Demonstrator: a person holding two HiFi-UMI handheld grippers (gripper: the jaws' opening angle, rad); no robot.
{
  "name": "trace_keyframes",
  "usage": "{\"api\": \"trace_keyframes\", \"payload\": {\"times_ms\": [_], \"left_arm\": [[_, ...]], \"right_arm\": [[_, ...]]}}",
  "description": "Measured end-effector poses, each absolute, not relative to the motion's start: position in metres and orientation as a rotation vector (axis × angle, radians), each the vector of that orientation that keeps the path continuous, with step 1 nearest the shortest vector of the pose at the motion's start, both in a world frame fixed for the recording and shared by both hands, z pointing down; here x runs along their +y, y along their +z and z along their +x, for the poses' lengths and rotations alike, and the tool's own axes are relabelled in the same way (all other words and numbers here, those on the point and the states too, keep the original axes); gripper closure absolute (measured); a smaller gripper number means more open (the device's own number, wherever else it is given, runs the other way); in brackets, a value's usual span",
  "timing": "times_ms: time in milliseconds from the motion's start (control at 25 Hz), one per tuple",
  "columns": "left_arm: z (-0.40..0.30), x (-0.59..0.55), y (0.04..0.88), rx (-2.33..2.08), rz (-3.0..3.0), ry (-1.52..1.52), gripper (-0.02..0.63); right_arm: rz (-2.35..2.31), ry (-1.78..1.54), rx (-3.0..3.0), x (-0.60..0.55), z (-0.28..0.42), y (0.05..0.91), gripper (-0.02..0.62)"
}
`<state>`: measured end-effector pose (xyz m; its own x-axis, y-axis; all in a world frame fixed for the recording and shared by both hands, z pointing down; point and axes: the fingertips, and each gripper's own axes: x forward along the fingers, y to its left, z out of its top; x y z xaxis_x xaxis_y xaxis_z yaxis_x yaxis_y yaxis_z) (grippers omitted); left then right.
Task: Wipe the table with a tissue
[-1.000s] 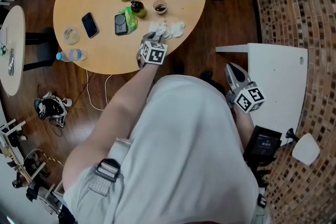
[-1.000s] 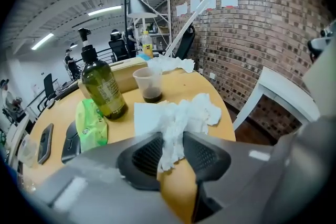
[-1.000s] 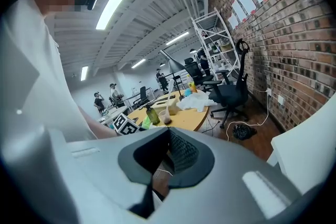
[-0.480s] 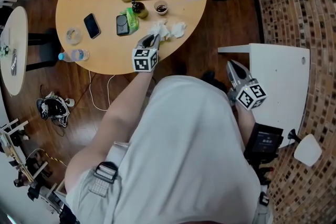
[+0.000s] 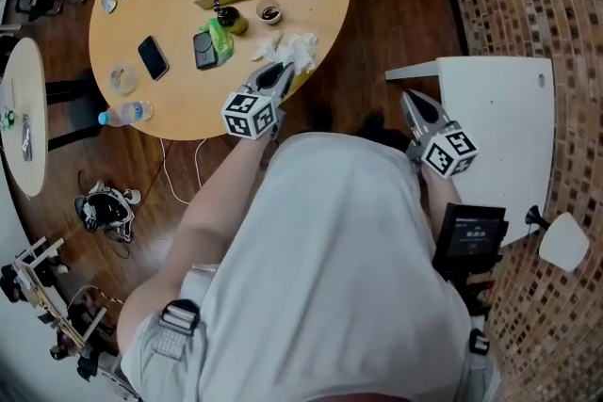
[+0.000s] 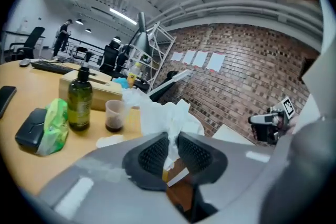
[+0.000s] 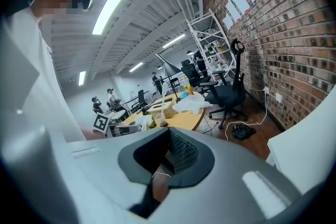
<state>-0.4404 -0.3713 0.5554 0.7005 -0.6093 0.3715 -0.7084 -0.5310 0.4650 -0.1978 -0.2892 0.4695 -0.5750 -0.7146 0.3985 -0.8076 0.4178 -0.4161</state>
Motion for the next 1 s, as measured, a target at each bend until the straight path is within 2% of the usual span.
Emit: {"api": "trace_keyframes", "payload": {"times_ms": [120, 760, 1000], "left_arm": [[-0.432, -0.374, 0.534, -0.88, 2.378, 0.177, 0.546], [-0.251, -0.309, 0.531, -0.134, 2.523, 0.326, 0.548], [-0.221, -0.322, 0.531, -0.053, 2.55, 0.384, 0.548]], "right_arm": [[1.399, 0.89, -2.496, -0.293, -0.203, 0.475, 0.591], [2.018, 1.018, -2.19, -0.177, -0.107, 0.477, 0.591], [2.15, 0.973, -2.186, -0.182, -0.084, 0.475, 0.591]]}}
